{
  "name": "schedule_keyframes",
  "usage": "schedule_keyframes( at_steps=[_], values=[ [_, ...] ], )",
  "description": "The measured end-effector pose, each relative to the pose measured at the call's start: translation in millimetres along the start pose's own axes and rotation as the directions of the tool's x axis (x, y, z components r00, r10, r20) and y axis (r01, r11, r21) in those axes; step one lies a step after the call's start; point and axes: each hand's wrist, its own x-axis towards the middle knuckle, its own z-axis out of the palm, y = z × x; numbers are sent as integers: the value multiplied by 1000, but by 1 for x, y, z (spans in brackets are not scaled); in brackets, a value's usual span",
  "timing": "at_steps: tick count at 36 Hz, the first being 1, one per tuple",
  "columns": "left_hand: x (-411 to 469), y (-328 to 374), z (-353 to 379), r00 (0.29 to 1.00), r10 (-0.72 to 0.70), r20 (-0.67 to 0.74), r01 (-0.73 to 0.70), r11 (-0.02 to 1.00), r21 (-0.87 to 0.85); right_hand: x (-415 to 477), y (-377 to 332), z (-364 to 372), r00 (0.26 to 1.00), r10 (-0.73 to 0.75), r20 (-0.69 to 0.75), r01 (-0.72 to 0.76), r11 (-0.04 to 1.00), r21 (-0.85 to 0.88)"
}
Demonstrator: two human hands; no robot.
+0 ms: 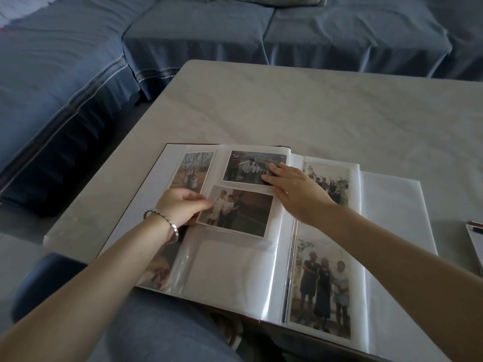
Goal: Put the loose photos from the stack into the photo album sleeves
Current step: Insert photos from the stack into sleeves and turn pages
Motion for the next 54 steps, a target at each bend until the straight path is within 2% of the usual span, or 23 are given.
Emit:
schedule_keyframes(
  at_steps=[11, 17, 24, 31, 35, 37, 40, 43, 45, 49, 54],
  values=[
    [3, 2, 0, 999, -30, -19, 33, 988, 151, 0, 1, 2, 1000, 5, -10, -5, 1000, -5],
    [3, -4, -1, 997, -69, -45, 75, 988, 134, 0, 1, 4, 1000, 5, -20, -5, 1000, -18],
    [3, -3, 2, 996, -79, -45, 86, 975, 207, 0, 3, 6, 1000, 0, -24, 0, 1000, -16],
    [-1, -5, 4, 995, 42, -92, -19, 971, 237, 1, 3, 8, 999, 2, -37, -3, 1000, -7],
    [-5, -3, 6, 994, 63, -90, -32, 950, 309, 1, 3, 8, 999, 8, -41, -8, 1000, 3],
    [-9, -1, 7, 992, 100, -82, -59, 915, 398, 1, 3, 8, 999, 10, -39, -10, 1000, 6],
    [-18, 2, 11, 960, 242, -138, -153, 872, 464, 1, 3, 8, 999, 16, -38, -16, 1000, 13],
    [-25, -1, 16, 875, 432, -221, -283, 824, 491, 1, 3, 8, 999, 14, -38, -14, 1000, 8],
    [-28, -4, 17, 828, 506, -242, -335, 792, 510, 1, 3, 7, 999, 10, -36, -10, 1000, 2],
    [-29, -11, 17, 771, 565, -294, -399, 788, 469, 0, 1, 3, 999, 6, -37, -6, 1000, 8],
    [-30, -9, 17, 769, 487, -414, -390, 871, 299, 3, 0, -4, 1000, 1, -13, -1, 1000, 26]
  ],
)
